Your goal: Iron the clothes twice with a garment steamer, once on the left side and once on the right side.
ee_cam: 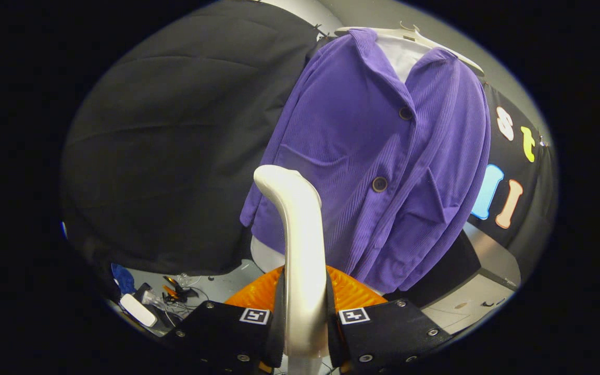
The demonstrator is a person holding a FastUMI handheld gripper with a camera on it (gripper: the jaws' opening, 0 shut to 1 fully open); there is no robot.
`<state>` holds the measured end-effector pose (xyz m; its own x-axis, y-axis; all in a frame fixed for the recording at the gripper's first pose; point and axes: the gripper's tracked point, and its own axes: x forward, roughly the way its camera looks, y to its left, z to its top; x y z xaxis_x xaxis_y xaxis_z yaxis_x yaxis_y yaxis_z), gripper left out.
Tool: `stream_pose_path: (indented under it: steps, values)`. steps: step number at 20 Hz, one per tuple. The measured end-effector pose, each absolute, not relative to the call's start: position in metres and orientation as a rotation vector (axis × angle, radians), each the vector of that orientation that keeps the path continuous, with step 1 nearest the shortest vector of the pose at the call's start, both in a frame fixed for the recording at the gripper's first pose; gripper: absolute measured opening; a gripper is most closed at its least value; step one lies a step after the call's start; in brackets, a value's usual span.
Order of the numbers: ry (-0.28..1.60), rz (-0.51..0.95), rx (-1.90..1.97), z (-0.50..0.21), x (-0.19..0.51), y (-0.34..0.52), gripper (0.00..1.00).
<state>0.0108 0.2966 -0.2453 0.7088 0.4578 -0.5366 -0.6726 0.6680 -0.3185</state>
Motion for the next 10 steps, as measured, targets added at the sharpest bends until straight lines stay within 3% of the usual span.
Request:
stream_pose_path:
  steps: [10]
  values:
    - [0.502, 0.657, -0.482, -0.244, -0.042, 0.21, 0.34]
